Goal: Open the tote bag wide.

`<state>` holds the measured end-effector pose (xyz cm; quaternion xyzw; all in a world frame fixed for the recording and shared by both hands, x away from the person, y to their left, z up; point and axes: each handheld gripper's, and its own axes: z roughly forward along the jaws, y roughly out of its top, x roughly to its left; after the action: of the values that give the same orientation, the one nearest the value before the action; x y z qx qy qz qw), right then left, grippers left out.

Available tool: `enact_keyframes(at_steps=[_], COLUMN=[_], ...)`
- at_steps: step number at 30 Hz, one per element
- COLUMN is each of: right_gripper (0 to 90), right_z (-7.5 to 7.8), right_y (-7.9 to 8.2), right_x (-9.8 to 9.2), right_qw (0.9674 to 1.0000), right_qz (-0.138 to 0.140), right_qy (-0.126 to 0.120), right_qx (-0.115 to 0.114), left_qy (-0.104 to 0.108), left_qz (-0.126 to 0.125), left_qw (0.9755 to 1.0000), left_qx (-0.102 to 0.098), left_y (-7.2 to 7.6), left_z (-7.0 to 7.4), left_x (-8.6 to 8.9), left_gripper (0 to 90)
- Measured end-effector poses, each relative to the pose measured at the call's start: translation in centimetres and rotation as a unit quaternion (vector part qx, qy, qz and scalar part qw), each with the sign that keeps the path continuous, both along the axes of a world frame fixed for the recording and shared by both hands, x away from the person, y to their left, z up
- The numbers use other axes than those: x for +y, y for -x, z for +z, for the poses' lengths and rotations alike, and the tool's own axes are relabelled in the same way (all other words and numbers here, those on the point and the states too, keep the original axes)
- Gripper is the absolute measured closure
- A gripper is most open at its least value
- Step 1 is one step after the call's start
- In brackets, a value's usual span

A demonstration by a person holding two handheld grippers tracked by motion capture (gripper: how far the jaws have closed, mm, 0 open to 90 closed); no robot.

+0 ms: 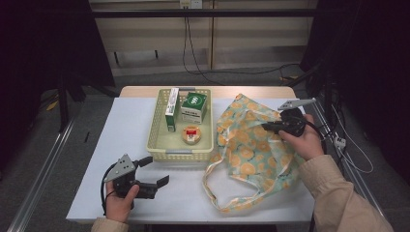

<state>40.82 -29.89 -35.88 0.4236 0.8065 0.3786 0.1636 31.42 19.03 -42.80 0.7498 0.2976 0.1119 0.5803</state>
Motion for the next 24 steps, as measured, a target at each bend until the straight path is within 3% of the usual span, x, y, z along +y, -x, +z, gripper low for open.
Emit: enact_keyframes(at_steps=[4, 13, 24], right_gripper=[89.8, 89.8, 89.8], right_z=[0.5, 0.5, 1.5], right_y=[-0.4, -1.1, -0.8], right_x=[-0.4, -1.8, -1.3], right_qw=[0.9997, 0.9988, 0.9988], right_qz=[-0.012, -0.039, -0.032], right_qy=[-0.022, -0.027, -0.035], right_qx=[0.004, 0.013, 0.012], left_qy=[-0.002, -0.004, -0.003], left_qz=[-0.008, -0.021, -0.036], left_qw=[1.0, 0.9998, 0.9994], left_qx=[-0.003, -0.001, -0.004], left_y=[0.0, -0.3, -0.9], left_z=[0.6, 2.1, 3.4], left_x=[-0.5, -1.2, -2.3], left_gripper=[5.1, 5.0, 5.0])
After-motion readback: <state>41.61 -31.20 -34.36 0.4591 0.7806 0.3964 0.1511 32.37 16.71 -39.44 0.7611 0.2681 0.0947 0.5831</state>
